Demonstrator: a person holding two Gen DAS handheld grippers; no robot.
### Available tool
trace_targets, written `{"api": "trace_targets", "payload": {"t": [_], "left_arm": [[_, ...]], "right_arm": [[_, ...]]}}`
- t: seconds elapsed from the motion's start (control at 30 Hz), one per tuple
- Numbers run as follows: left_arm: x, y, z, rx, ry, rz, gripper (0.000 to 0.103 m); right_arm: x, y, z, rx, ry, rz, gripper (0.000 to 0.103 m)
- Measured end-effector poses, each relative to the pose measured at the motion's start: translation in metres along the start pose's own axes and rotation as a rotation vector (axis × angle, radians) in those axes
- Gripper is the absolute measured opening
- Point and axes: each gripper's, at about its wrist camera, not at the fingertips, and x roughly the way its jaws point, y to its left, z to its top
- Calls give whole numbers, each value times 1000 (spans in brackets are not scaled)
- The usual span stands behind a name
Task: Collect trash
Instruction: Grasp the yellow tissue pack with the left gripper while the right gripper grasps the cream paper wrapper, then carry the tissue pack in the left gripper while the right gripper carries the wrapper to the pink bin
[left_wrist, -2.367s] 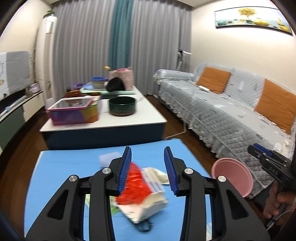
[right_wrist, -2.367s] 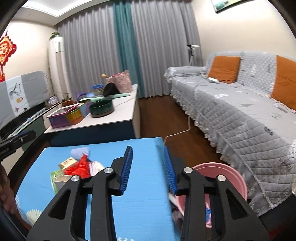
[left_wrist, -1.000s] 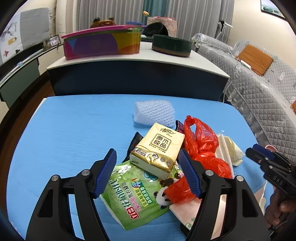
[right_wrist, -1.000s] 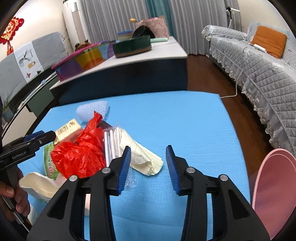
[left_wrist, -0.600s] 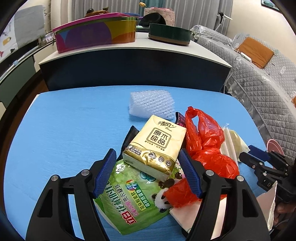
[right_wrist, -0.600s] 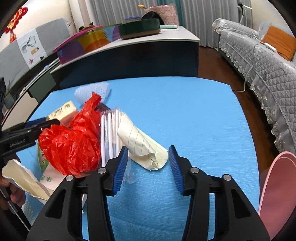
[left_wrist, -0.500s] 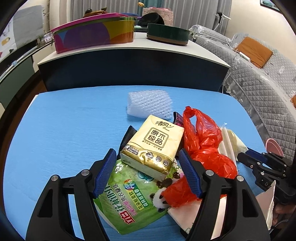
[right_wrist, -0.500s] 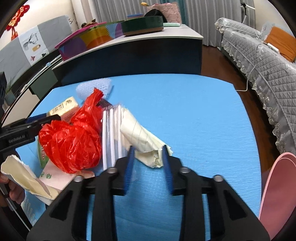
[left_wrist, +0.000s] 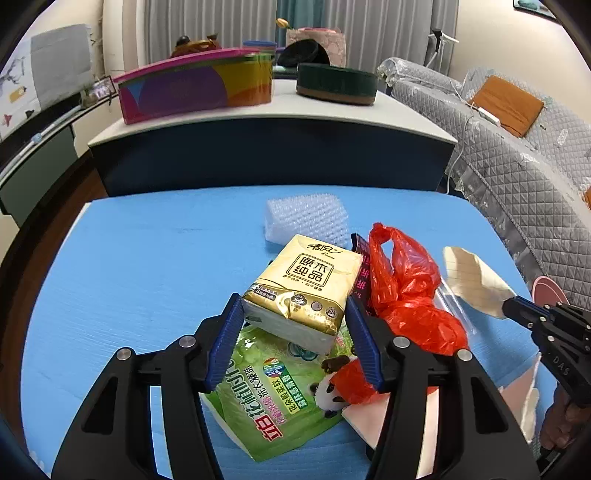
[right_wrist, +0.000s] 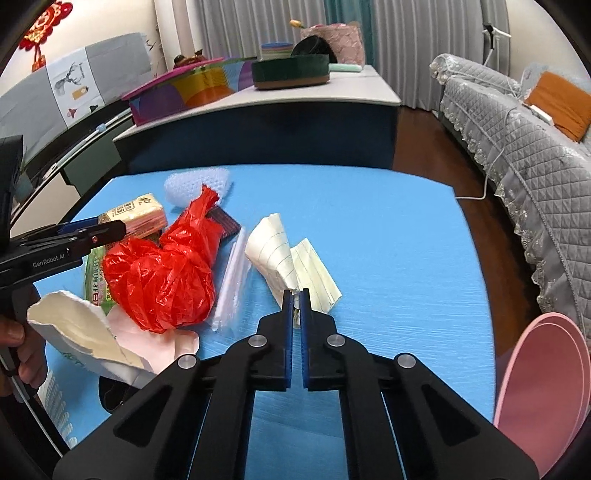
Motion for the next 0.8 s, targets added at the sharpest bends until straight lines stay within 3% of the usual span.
{"api": "trace_targets", "payload": {"t": [0.8], "left_arm": [[-76,-53,0,45,-184,-73,55]], "right_arm": [[-99,-28,-13,75,-172,-124,4]]}}
